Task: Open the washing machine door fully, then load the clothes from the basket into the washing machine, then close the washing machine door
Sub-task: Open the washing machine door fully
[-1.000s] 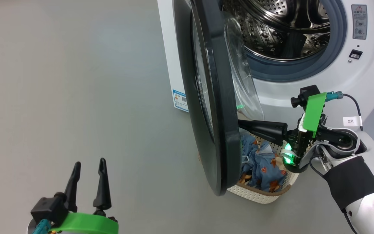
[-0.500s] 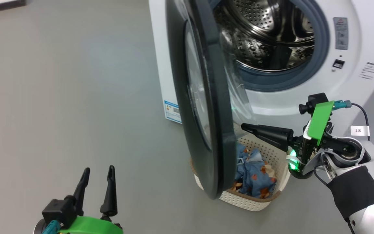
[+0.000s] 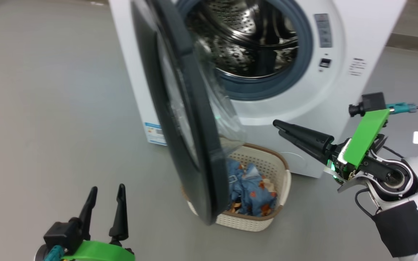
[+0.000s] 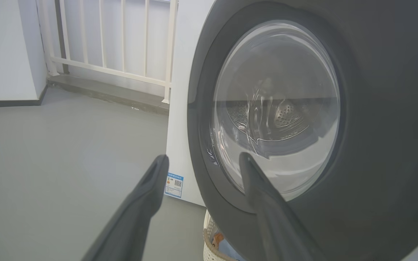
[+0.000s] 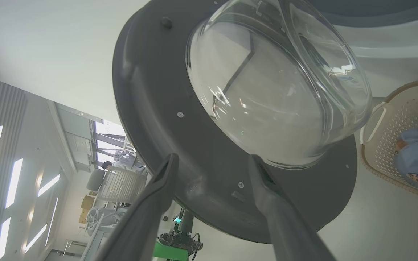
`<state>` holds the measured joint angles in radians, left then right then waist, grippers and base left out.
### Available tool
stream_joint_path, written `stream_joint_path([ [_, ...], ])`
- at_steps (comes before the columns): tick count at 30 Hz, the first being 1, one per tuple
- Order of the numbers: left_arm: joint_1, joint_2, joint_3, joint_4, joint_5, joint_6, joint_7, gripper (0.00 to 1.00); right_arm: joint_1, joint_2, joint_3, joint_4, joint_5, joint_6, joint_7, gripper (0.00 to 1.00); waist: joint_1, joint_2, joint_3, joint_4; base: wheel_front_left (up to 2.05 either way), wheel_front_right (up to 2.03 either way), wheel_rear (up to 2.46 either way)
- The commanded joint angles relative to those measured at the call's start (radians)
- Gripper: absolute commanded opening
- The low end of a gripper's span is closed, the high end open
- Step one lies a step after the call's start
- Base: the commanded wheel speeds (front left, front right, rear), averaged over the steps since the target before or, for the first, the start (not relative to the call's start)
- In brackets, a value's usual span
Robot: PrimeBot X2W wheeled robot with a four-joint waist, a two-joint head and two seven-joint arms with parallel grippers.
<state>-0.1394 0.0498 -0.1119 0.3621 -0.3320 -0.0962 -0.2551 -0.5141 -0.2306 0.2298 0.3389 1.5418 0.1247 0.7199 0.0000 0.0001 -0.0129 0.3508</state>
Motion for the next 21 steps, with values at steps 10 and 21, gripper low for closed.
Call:
stream_joint_path([
  [10, -0.031, 0.027, 0.053, -0.06, -0.002, 0.007, -0.007, 1.0, 0.096, -0.087, 0.04, -0.255, -0.199, 0.006, -0.257, 1.0, 0.0, -0.0001, 0.009, -0.146, 0.0, 0.0, 0.0],
  [21, -0.011, 0.029, 0.074, -0.091, 0.0, 0.013, -0.007, 1.0, 0.158, -0.191, 0.16, -0.225, -0.477, 0.006, -0.66, 1.0, 0.0, -0.0001, 0.016, -0.244, 0.0, 0.0, 0.0],
])
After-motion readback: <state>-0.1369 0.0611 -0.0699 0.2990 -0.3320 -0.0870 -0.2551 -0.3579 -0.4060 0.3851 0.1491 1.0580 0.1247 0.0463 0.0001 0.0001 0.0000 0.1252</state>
